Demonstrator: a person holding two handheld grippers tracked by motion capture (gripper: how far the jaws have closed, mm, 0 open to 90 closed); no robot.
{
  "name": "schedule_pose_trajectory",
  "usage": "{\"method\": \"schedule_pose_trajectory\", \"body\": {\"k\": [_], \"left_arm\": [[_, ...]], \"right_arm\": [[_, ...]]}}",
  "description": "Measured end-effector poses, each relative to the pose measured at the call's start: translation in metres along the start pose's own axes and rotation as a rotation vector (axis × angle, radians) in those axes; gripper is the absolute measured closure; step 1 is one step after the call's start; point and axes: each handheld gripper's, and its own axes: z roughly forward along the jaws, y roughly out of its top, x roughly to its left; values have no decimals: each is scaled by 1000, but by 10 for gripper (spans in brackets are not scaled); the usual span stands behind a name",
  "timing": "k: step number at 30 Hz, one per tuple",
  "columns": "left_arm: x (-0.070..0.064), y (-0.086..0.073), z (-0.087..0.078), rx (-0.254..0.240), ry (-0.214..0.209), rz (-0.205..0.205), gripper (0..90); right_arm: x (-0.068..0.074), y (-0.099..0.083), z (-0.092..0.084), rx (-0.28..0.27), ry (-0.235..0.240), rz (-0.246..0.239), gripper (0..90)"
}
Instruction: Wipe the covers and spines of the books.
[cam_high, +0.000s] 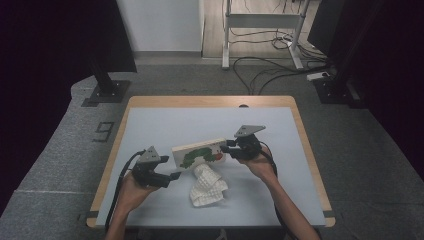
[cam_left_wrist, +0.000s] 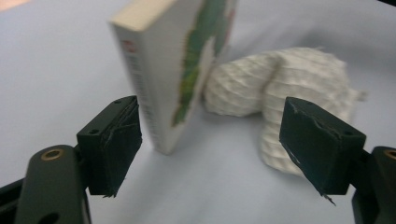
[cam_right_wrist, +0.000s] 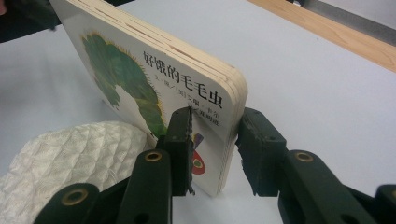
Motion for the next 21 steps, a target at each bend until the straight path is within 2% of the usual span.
{"method": "schedule_pose_trajectory", "body": {"k": [5,12,21], "left_arm": [[-16,4,5,18,-61,25,155],[-37,18,27,40,-123,96,84],[-47,32,63,46,-155,128,76]], "right_arm": [[0,0,0,2,-3,1,650],[0,0,1,4,-5,3,649],[0,0,0,3,-1,0,648]]}}
